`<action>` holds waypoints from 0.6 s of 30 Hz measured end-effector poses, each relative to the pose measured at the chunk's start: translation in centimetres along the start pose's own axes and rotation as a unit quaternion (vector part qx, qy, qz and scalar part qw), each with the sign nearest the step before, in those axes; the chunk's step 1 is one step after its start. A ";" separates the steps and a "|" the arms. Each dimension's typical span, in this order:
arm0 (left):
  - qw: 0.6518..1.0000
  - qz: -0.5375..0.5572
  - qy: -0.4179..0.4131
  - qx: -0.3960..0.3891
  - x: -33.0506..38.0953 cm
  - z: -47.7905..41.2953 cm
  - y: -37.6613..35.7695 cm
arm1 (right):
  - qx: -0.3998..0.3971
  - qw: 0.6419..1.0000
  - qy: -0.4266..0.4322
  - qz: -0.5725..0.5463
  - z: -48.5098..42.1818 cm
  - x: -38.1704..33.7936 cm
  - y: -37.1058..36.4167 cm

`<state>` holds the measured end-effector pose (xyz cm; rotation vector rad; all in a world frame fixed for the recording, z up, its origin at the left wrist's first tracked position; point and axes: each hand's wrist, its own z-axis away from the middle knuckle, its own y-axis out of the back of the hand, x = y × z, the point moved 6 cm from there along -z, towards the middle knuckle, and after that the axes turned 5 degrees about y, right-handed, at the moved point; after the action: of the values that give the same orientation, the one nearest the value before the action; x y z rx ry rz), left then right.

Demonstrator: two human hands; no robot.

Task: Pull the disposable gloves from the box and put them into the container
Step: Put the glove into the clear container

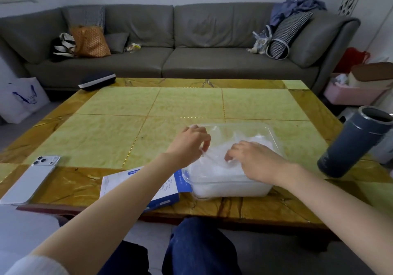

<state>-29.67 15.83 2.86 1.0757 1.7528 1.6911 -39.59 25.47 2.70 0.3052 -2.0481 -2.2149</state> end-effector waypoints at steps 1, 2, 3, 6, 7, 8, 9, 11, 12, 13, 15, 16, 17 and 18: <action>1.000 0.013 0.006 0.001 0.1 -0.1 0.1 | -0.015 0.997 -0.038 -0.064 0.0 0.4 -0.2; 0.999 0.041 0.022 0.004 0.1 -0.3 0.4 | -0.005 0.991 -0.063 -0.119 0.0 0.6 -0.2; 0.996 0.081 0.042 0.008 0.0 -0.7 0.7 | 0.010 0.984 -0.085 -0.156 0.0 0.8 -0.2; 0.983 0.162 0.079 0.016 0.0 -1.7 1.5 | 0.059 0.973 -0.128 -0.184 -0.5 0.9 -0.2; 0.983 0.167 0.079 0.012 0.1 -2.0 1.7 | 0.088 0.967 -0.136 -0.194 -0.8 1.3 -0.4; 0.984 0.165 0.072 0.005 0.1 -2.2 1.8 | 0.126 0.958 -0.144 -0.213 -1.0 1.8 -0.4; 0.985 0.158 0.063 0.002 0.2 -2.4 2.0 | 0.167 0.946 -0.152 -0.232 -1.1 2.5 -0.2; 0.989 0.135 0.054 0.003 0.1 -2.8 2.5 | 0.223 0.928 -0.177 -0.240 -1.1 4.3 0.6; 0.991 0.124 0.052 0.010 0.1 -3.0 2.8 | 0.235 0.925 -0.184 -0.233 -1.0 5.0 1.1; 0.991 0.119 0.050 0.020 0.1 -3.2 3.2 | 0.245 0.924 -0.189 -0.224 -0.9 5.7 1.6; 0.987 0.145 0.039 0.058 0.6 -3.7 4.2 | 0.284 0.917 -0.202 -0.193 -0.4 6.5 3.1; 0.981 0.170 0.031 0.087 1.0 -3.9 4.8 | 0.322 0.910 -0.204 -0.161 0.1 6.5 4.2; 0.973 0.194 0.025 0.121 1.5 -4.1 5.6 | 0.369 0.899 -0.203 -0.116 0.8 6.2 5.4; 0.964 0.211 0.019 0.158 1.9 -4.1 6.3 | 0.416 0.885 -0.196 -0.067 1.5 5.8 6.6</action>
<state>-32.67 14.40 9.86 1.6695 1.9666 1.7065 -45.93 25.16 8.94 0.0491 -3.2099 -1.3774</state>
